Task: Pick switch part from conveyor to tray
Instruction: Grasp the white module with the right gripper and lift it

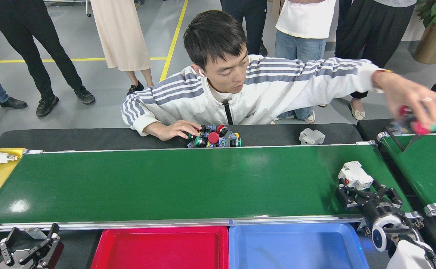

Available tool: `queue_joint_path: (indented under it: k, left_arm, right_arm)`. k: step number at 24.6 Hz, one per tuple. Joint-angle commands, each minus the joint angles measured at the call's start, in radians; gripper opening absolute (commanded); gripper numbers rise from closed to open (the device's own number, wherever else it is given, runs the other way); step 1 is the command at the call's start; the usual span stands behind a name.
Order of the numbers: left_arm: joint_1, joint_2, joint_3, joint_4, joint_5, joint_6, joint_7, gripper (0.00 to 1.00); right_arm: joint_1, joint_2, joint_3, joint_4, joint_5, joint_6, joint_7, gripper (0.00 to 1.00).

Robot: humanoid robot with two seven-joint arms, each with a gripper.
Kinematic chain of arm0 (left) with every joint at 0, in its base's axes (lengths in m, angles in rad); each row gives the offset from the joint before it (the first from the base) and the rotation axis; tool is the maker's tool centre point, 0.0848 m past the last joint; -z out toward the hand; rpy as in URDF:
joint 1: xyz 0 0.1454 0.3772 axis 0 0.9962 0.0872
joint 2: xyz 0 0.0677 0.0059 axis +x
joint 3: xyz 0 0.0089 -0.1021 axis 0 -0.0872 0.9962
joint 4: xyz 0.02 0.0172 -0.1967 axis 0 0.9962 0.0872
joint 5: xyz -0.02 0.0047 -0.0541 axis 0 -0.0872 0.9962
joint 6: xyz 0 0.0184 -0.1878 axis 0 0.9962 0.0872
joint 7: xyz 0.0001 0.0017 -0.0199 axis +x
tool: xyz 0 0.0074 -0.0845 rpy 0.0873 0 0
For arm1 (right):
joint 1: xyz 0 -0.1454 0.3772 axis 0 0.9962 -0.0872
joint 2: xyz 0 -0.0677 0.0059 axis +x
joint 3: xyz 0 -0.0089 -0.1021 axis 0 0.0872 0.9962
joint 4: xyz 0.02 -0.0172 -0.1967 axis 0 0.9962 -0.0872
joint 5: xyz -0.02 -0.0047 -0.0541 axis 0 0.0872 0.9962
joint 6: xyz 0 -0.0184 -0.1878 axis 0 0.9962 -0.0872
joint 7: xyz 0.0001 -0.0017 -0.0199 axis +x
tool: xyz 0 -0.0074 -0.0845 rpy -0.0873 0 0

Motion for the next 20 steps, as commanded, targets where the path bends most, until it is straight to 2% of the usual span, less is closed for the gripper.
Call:
queue_joint_path:
  k: [1, 3, 4, 5, 7, 8, 9, 11, 14, 17, 18, 20]
  left_arm:
    - [-0.010, 0.014, 0.002, -0.008, 0.001, 0.005, 0.007, 1.00]
    - [-0.014, 0.014, 0.001, -0.008, 0.000, 0.005, 0.007, 1.00]
    - [-0.015, 0.014, 0.001, -0.010, 0.000, 0.005, 0.007, 1.00]
    - [-0.015, 0.015, 0.001, -0.010, 0.000, 0.005, 0.007, 1.00]
    - [-0.015, 0.020, 0.001, -0.008, 0.000, 0.005, 0.007, 1.00]
    - [-0.015, 0.020, 0.001, -0.008, -0.002, 0.005, 0.007, 1.00]
    - [-0.015, 0.020, 0.002, -0.008, 0.000, 0.005, 0.007, 1.00]
    - [-0.014, 0.021, 0.002, -0.008, 0.000, 0.006, 0.007, 1.00]
    - [-0.014, 0.021, 0.004, -0.010, 0.000, 0.006, 0.007, 1.00]
    - [-0.012, 0.020, 0.007, -0.010, 0.000, 0.008, 0.007, 1.00]
    - [-0.012, 0.020, 0.007, -0.008, 0.000, 0.006, 0.007, 1.00]
    - [-0.010, 0.021, 0.007, -0.008, 0.000, 0.008, 0.007, 1.00]
  right_arm:
    - [-0.027, -0.003, -0.002, 0.006, 0.002, 0.002, -0.001, 1.00]
    - [-0.043, 0.002, 0.018, 0.029, 0.002, 0.002, -0.001, 0.98]
    - [-0.055, 0.005, 0.043, 0.041, 0.004, 0.002, 0.000, 0.88]
    - [-0.070, 0.003, 0.073, 0.056, 0.004, 0.002, 0.002, 0.68]
    - [-0.084, 0.005, 0.099, 0.078, 0.001, 0.002, 0.002, 0.35]
    - [-0.084, 0.005, 0.101, 0.078, -0.002, 0.001, 0.000, 0.21]
    - [-0.084, 0.005, 0.101, 0.075, -0.004, -0.001, -0.001, 0.14]
    - [-0.079, 0.006, 0.101, 0.044, -0.007, -0.009, -0.006, 0.09]
    - [-0.018, 0.006, 0.093, -0.080, -0.010, -0.010, -0.013, 0.05]
    - [0.132, 0.000, 0.046, -0.284, -0.051, -0.018, -0.021, 0.06]
    - [0.235, -0.005, 0.021, -0.390, -0.068, -0.045, -0.029, 0.09]
    - [0.364, -0.002, -0.020, -0.514, -0.073, -0.105, -0.033, 0.17]
